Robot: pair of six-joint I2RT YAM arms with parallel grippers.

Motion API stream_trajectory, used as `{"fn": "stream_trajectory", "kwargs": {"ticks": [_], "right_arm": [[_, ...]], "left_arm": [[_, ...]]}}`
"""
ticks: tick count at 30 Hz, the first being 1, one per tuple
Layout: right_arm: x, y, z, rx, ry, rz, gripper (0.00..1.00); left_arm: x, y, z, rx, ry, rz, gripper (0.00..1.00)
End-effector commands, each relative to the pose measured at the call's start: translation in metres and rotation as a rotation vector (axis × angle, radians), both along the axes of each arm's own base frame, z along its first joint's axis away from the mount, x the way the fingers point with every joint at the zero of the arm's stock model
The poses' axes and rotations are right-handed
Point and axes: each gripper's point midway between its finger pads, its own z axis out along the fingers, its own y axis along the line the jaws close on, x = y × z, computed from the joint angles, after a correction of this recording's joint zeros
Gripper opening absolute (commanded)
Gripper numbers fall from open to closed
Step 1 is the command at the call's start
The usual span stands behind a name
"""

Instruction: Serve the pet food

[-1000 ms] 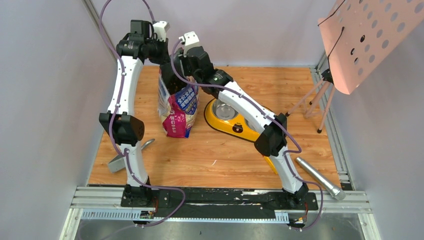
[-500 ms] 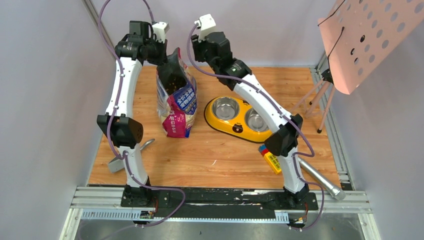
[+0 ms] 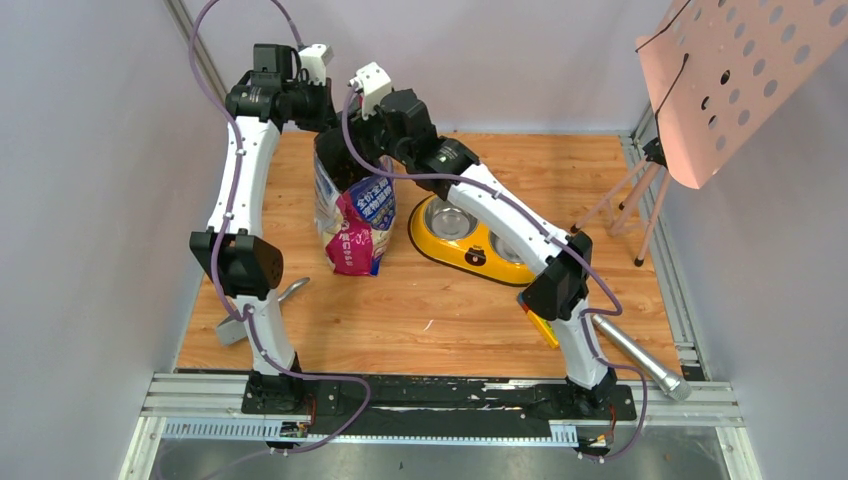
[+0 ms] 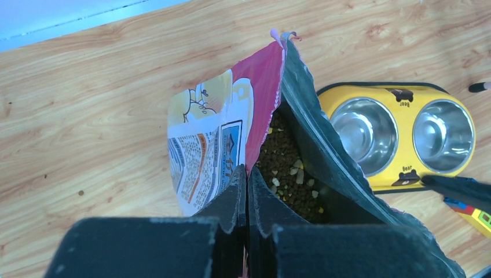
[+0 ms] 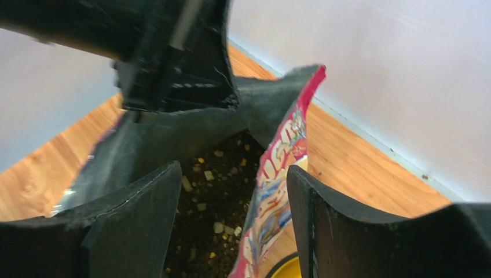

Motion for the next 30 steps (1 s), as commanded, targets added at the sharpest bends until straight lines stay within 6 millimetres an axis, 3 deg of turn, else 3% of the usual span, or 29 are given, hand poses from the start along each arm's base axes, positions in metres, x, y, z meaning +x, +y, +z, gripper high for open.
{"fn": "stream_trajectory", "kwargs": {"ticks": [1,4,6,9,10,12,13,15,17,20,22,24,25,27,30], "right_arm": [[0.021,-0.014,-0.027,-0.071,0.002,-0.105,0.67],[0.027,-0.017,-0.034,-0.098,-0.009,-0.128,0.61],[0.028,-0.019,-0.038,-0.115,-0.012,-0.136,0.46],[0.035,-0.027,-0.033,-0.126,-0.035,-0.171,0.09],[0.04,-0.034,-0.027,-0.127,-0.056,-0.2,0.01],[0.059,-0.059,-0.005,-0.094,-0.116,-0.341,0.0],[0.069,-0.078,0.012,-0.068,-0.155,-0.43,0.0],[0.082,-0.101,0.039,-0.023,-0.22,-0.523,0.0],[0.085,-0.103,0.05,0.001,-0.243,-0.519,0.0],[0.074,-0.079,0.029,-0.009,-0.176,-0.419,0.0],[0.065,-0.064,0.013,-0.021,-0.128,-0.364,0.0],[0.054,-0.048,0.005,-0.027,-0.098,-0.289,0.06],[0.051,-0.043,0.005,-0.021,-0.093,-0.265,0.12],[0.045,-0.037,0.013,-0.002,-0.094,-0.219,0.21],[0.037,-0.041,0.036,0.032,-0.114,-0.199,0.3]], "left_arm": [[-0.026,-0.015,0.095,-0.095,-0.238,-0.058,0.0],[-0.027,-0.014,0.092,-0.092,-0.232,-0.06,0.0],[-0.028,-0.014,0.093,-0.086,-0.236,-0.062,0.0],[-0.029,-0.011,0.093,-0.064,-0.242,-0.061,0.0],[-0.028,-0.009,0.092,-0.044,-0.251,-0.064,0.0],[-0.024,0.005,0.09,0.047,-0.278,-0.038,0.0],[-0.017,0.024,0.084,0.139,-0.276,0.037,0.0],[-0.005,0.064,0.091,0.36,-0.336,0.127,0.0],[0.0,0.079,0.099,0.43,-0.375,0.153,0.0],[-0.004,0.066,0.113,0.387,-0.432,0.093,0.0],[-0.009,0.046,0.11,0.315,-0.431,0.017,0.0],[-0.015,0.03,0.102,0.247,-0.403,-0.04,0.04],[-0.019,0.02,0.099,0.204,-0.388,-0.076,0.09],[-0.026,0.009,0.096,0.15,-0.364,-0.123,0.42],[-0.039,0.005,0.115,0.094,-0.381,-0.111,0.63]]}}
